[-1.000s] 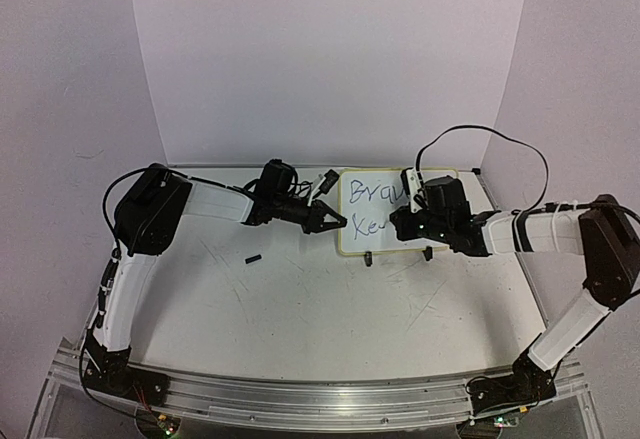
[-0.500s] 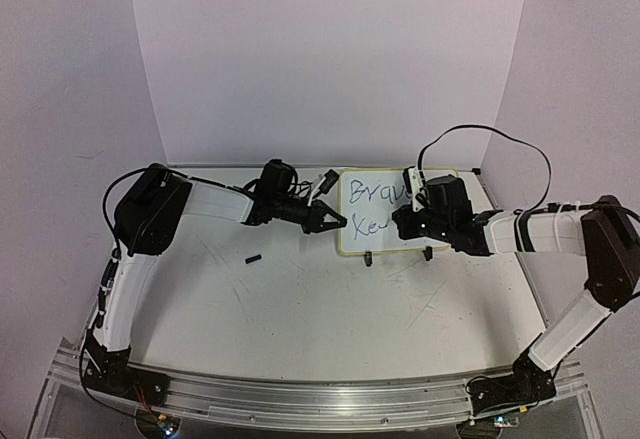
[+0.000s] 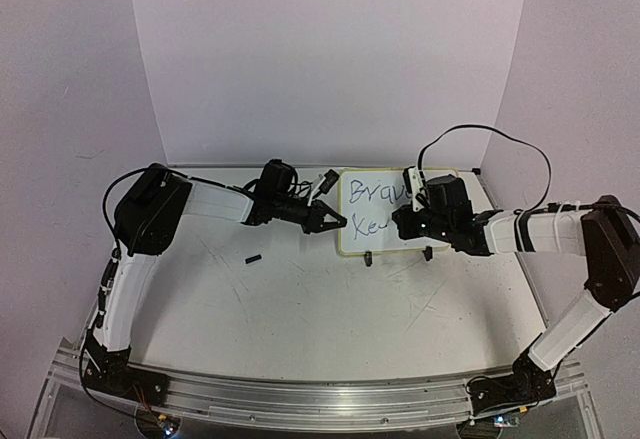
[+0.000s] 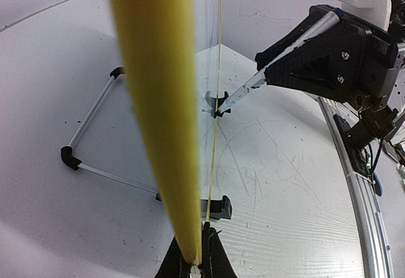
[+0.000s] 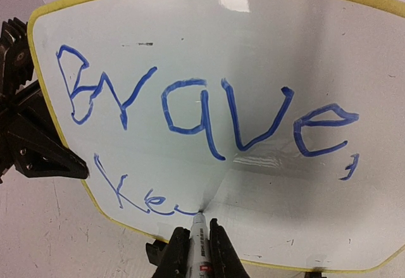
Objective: Write a sentence on the whiteboard
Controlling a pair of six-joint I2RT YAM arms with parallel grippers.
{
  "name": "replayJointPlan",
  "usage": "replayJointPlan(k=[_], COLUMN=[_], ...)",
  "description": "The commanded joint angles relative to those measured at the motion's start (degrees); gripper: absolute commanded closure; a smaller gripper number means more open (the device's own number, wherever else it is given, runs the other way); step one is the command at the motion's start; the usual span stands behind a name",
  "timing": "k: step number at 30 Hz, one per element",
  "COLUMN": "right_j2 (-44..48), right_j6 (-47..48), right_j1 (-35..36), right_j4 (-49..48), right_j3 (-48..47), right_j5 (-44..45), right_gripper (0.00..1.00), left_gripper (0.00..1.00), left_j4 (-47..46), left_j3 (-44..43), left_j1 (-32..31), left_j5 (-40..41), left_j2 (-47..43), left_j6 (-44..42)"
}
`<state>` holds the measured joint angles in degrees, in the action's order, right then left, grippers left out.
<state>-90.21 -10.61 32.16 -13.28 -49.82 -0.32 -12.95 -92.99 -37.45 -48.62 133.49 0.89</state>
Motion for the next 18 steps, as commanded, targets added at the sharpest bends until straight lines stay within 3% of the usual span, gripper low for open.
replayJointPlan(k=[1,18], right_j2=[-0.1,-2.9], right_j6=[0.0,-0.8], right_j1=[-0.4,0.1], right_j4=[-4.0,-4.0], right_j3=[-2.5,-3.9], right_j5=[0.8,-1.0], right_gripper=[1.00,1.00], left_gripper=[1.00,1.00], left_j4=[7.7,7.8], left_j3=[0.2,0.2], left_j1=[0.4,0.5], left_j5=[7.3,7.3], left_j2=[1.6,1.6], left_j6=[-5.2,-5.2])
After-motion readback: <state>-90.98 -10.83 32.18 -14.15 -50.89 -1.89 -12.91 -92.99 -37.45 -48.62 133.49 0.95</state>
